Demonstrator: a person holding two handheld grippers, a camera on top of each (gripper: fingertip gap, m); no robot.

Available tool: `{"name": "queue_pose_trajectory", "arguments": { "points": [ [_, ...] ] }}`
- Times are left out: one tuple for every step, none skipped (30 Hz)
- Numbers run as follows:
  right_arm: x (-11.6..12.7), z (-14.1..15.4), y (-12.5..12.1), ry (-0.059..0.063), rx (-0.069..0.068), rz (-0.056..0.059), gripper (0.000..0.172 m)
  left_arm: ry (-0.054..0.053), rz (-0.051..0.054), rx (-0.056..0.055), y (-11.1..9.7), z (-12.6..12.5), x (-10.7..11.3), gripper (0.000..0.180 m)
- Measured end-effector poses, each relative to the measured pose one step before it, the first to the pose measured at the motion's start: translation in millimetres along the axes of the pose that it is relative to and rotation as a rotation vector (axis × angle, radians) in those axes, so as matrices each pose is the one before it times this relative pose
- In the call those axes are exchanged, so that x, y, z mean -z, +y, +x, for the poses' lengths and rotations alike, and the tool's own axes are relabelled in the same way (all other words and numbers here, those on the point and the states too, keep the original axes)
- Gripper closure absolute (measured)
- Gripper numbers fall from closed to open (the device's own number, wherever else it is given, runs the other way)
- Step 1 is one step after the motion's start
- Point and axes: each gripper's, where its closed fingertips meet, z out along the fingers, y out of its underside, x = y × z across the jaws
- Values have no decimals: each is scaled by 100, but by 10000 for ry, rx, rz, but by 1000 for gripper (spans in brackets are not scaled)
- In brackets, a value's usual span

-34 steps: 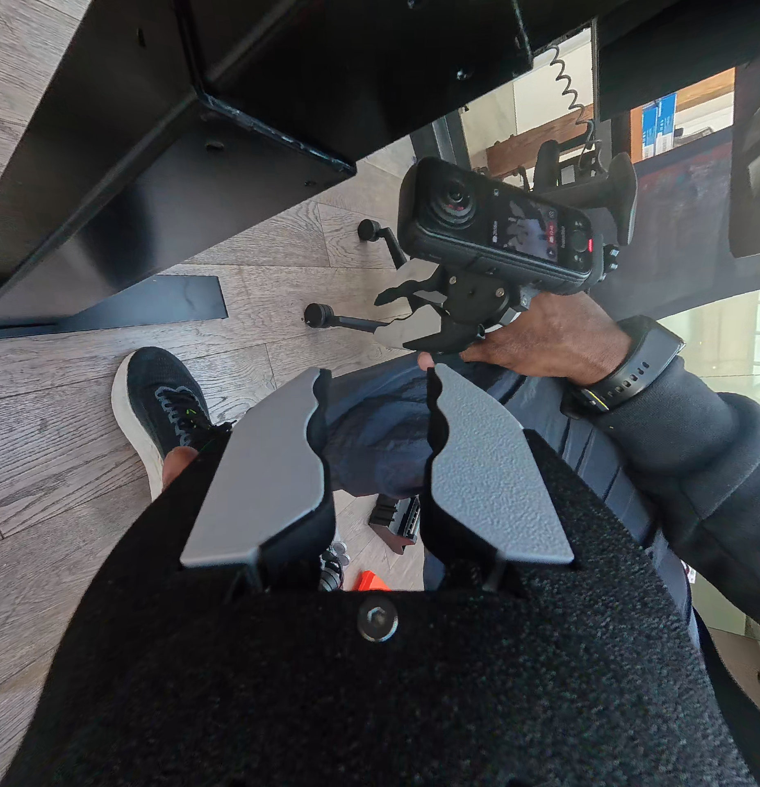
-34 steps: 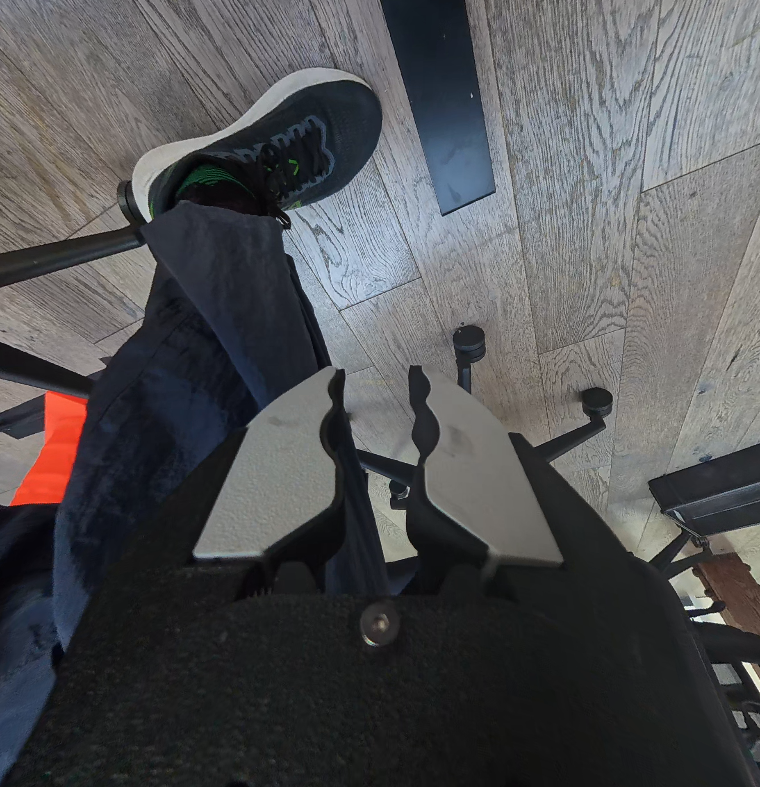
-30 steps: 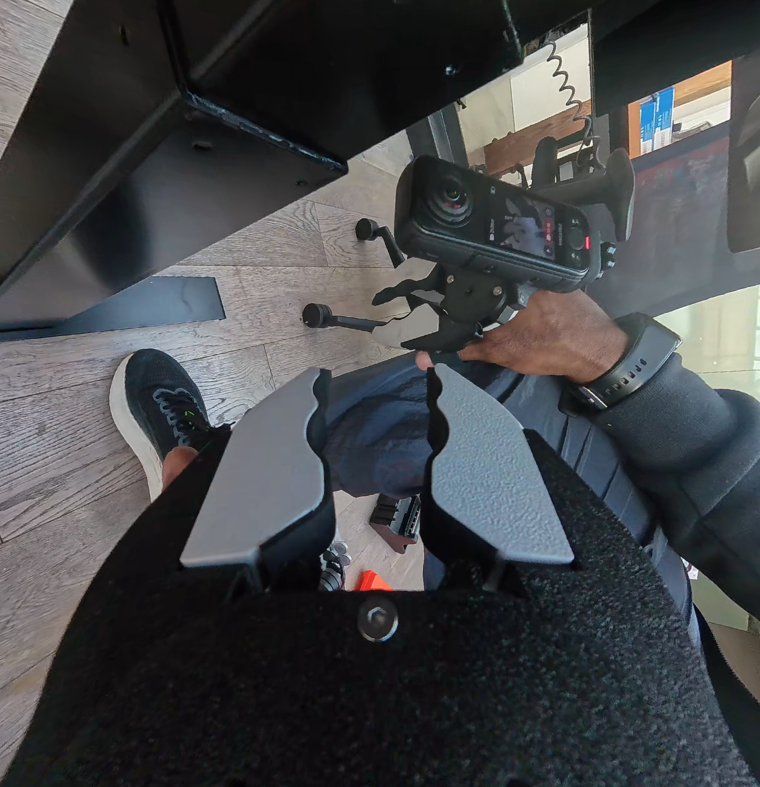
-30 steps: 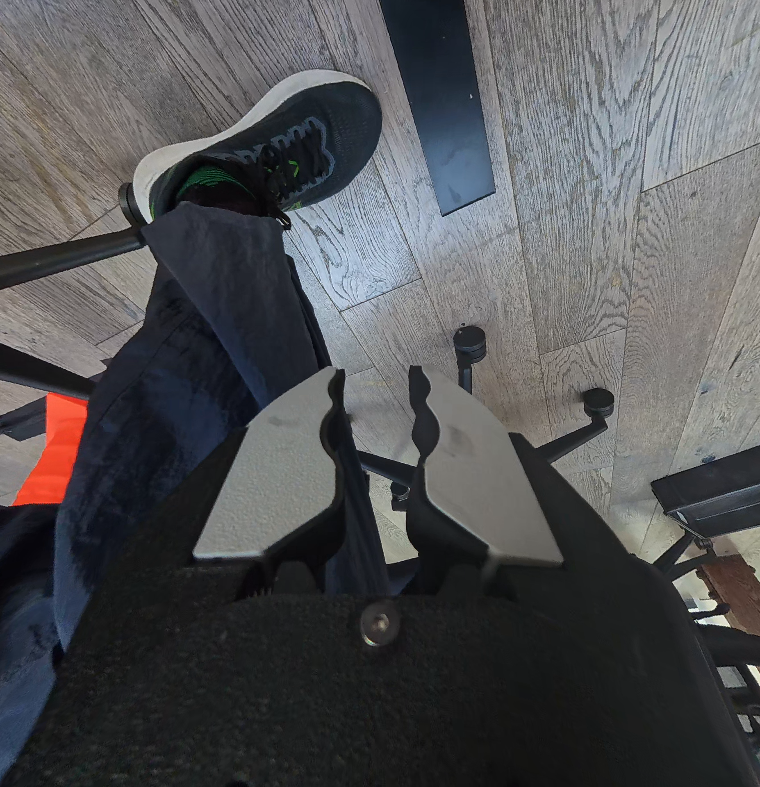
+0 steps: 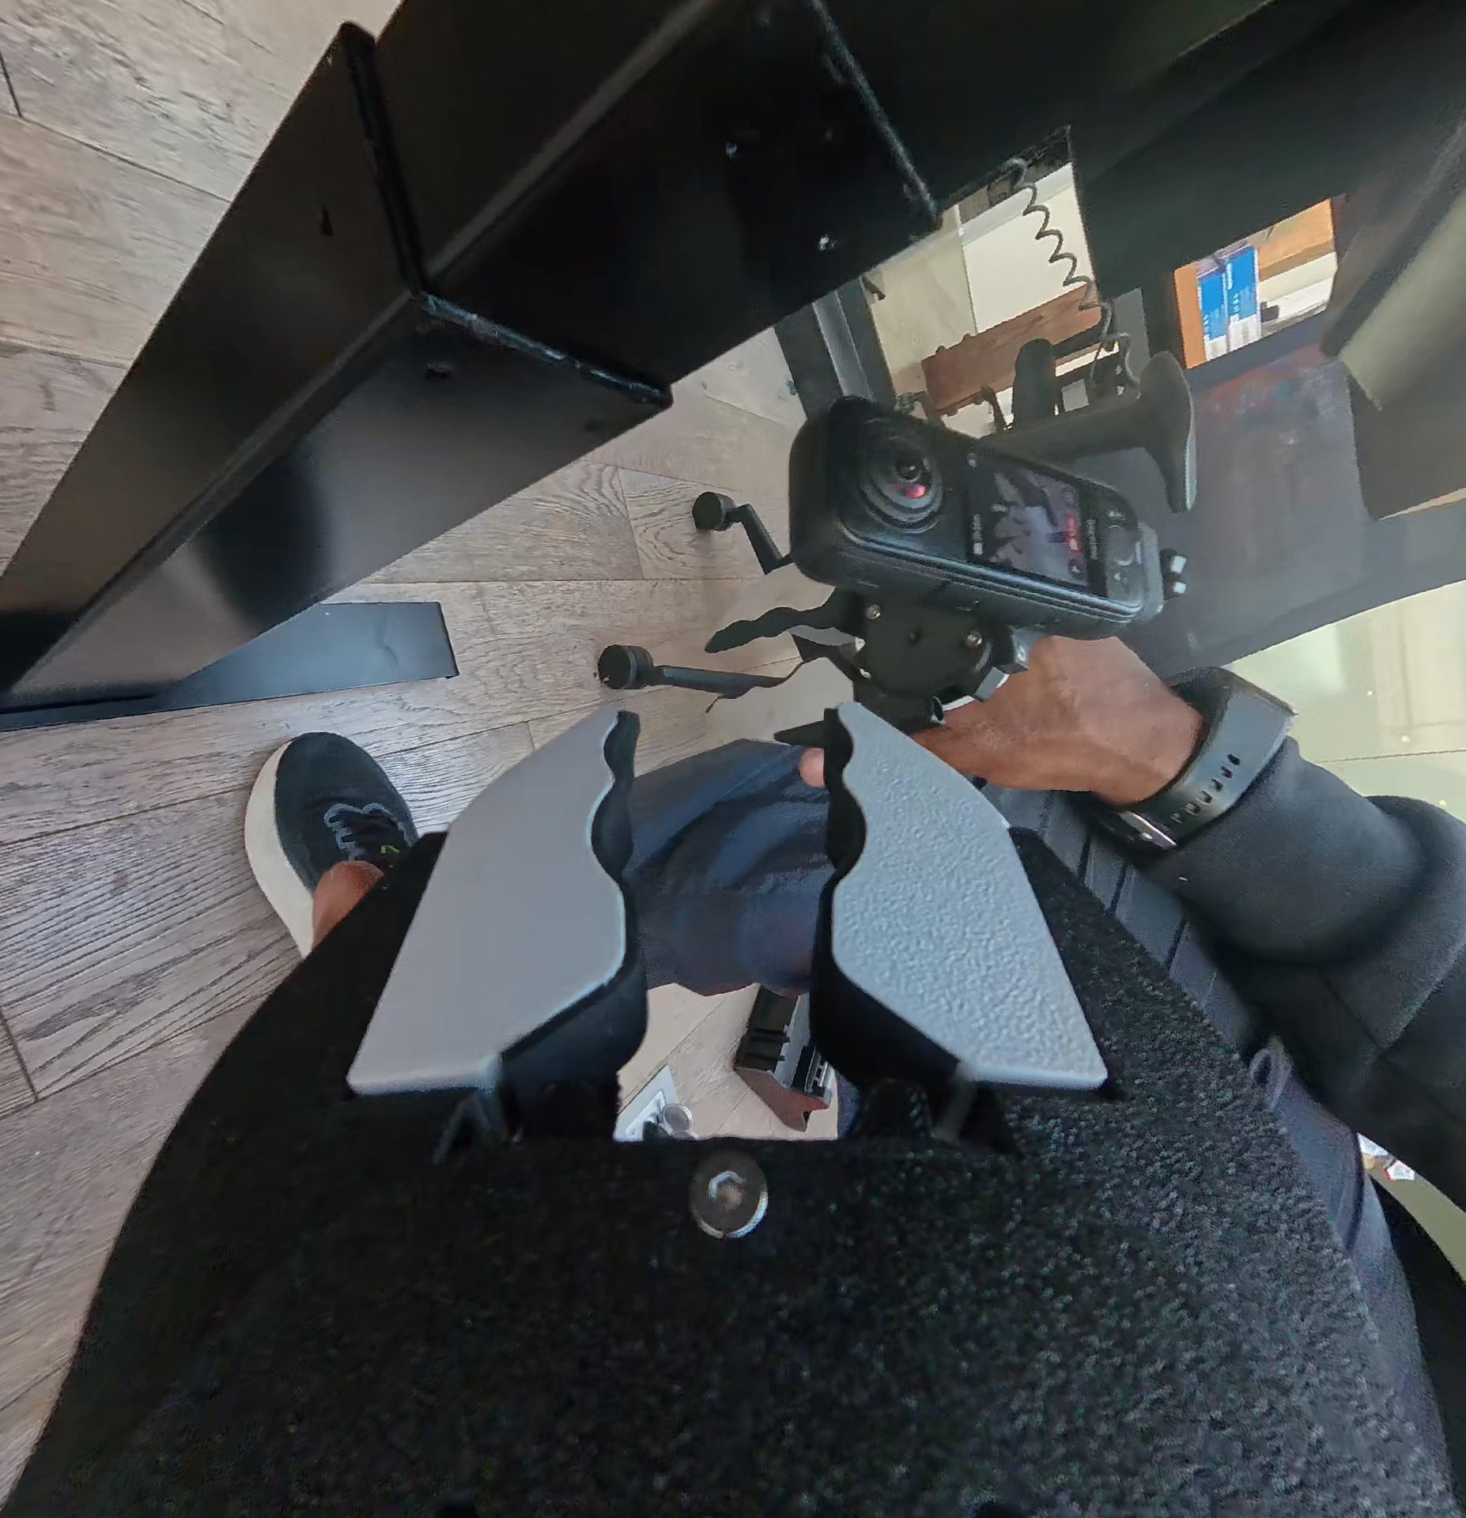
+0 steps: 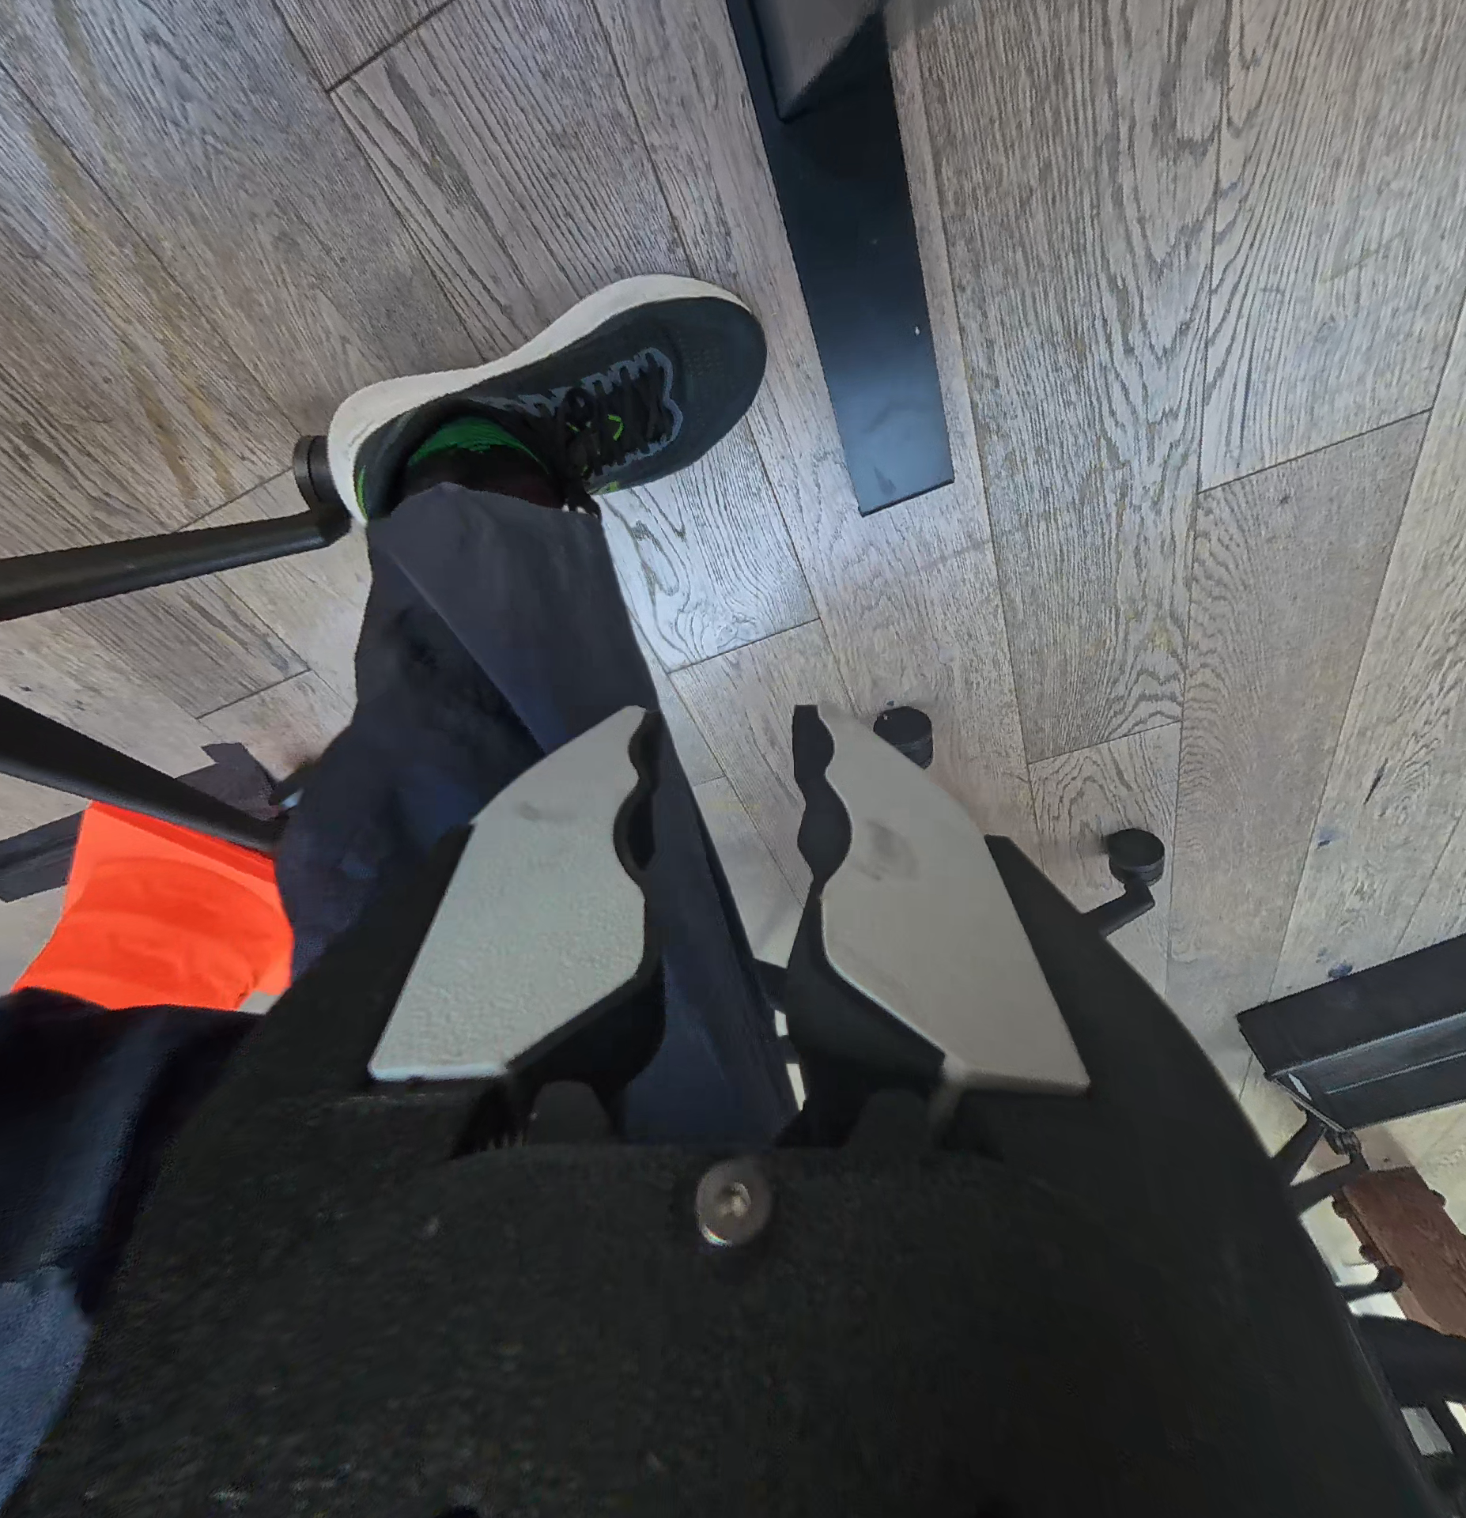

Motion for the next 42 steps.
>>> {"name": "queue_pose_trajectory", "arguments": {
  "points": [
    [240,-487,-520,69,9,177,140,-108,-84,-37,360,-168,118,136],
    [261,-561,-600,54,2,222,140,-93,-91,-36,398,-90,83,136],
    [239,-590,-541,76,47,202,140,-78,-92,-49,447,3,67,136],
    [220,-514,-332,126,76,92,140,-56,-85,-51,436,131,80,137],
    [219,-473,-151,118,57,-7,140,-41,-67,-56,399,240,115,136],
    [239,-434,-108,88,10,3,140,-22,-52,-69,347,344,142,136],
    [248,-408,-123,44,-50,63,140,-18,-35,-89,295,383,179,136],
    [269,-386,-108,15,-113,92,140,-7,-10,-112,241,427,221,136],
    [265,-314,-77,15,-147,99,140,3,12,-126,205,421,245,136],
    [253,-295,-67,18,-143,114,140,-3,18,-121,199,378,297,136],
    [244,-309,-85,15,-110,120,140,-2,24,-108,211,324,322,136],
    [218,-319,-80,31,-71,122,140,-4,36,-81,187,271,344,136],
    [181,-319,-100,46,-37,111,140,2,38,-47,199,218,352,136],
    [140,-325,-108,54,12,108,140,10,41,-17,174,178,346,136],
    [113,-330,-129,62,51,98,140,10,40,5,144,145,334,136],
    [102,-278,-141,68,59,68,140,7,39,-2,116,132,313,136],
    [71,-252,-173,49,49,63,140,-8,36,-28,99,101,286,136],
    [46,-239,-206,37,29,79,140,-18,23,-47,99,76,252,137],
    [25,-203,-191,19,5,67,140,-32,8,-43,113,53,249,137],
    [-4,-198,-132,-12,-11,44,140,-32,2,-25,126,38,238,136],
    [-23,-203,-72,-36,-24,23,140,-26,-1,-12,130,37,229,137],
    [-40,-216,-47,-55,-22,18,140,-26,-6,-11,146,36,244,136],
    [-56,-206,-34,-61,-14,10,140,-28,-8,-13,163,23,251,136],
    [-73,-238,-28,-74,7,-6,140,-20,4,-5,154,36,276,136],
    [-65,-240,-43,-68,27,-18,140,-2,6,13,140,55,312,136],
    [-89,-288,-108,-86,47,-15,140,9,10,26,118,75,342,136],
    [-111,-399,-193,-137,54,3,141,9,29,29,78,57,388,136],
    [-173,-545,-235,-208,65,5,141,5,40,10,72,48,419,136],
    [-248,-694,-200,-267,94,-49,141,-19,25,-20,92,-14,448,136],
    [-322,-748,-170,-265,146,-99,141,-54,7,-48,110,-98,463,136],
    [-372,-823,-111,-297,202,-154,141,-78,7,-55,107,-157,475,136],
    [-400,-828,-87,-301,224,-204,141,-77,22,-41,77,-191,453,136],
    [-386,-734,-147,-253,231,-170,141,-77,33,-6,50,-250,431,137],
    [-329,-640,-230,-229,210,-128,141,-71,45,27,14,-263,399,137],
    [-266,-555,-317,-210,174,-74,141,-53,72,47,-20,-267,356,137],
    [-184,-476,-400,-211,136,-21,141,-36,84,54,-63,-242,300,137],
    [-141,-401,-429,-212,91,4,141,-33,75,53,-68,-242,234,138],
    [-105,-334,-470,-205,57,25,141,-46,47,48,-40,-252,166,138],
    [-102,-305,-501,-194,56,34,141,-45,23,21,-16,-229,91,138],
    [-113,-261,-494,-176,67,18,141,-47,1,-6,19,-202,41,138],
    [-148,-292,-452,-182,79,-21,141,-44,-11,-28,56,-173,28,138],
    [-190,-321,-416,-183,91,-52,141,-44,-15,-44,67,-139,12,139]
  ]
}}
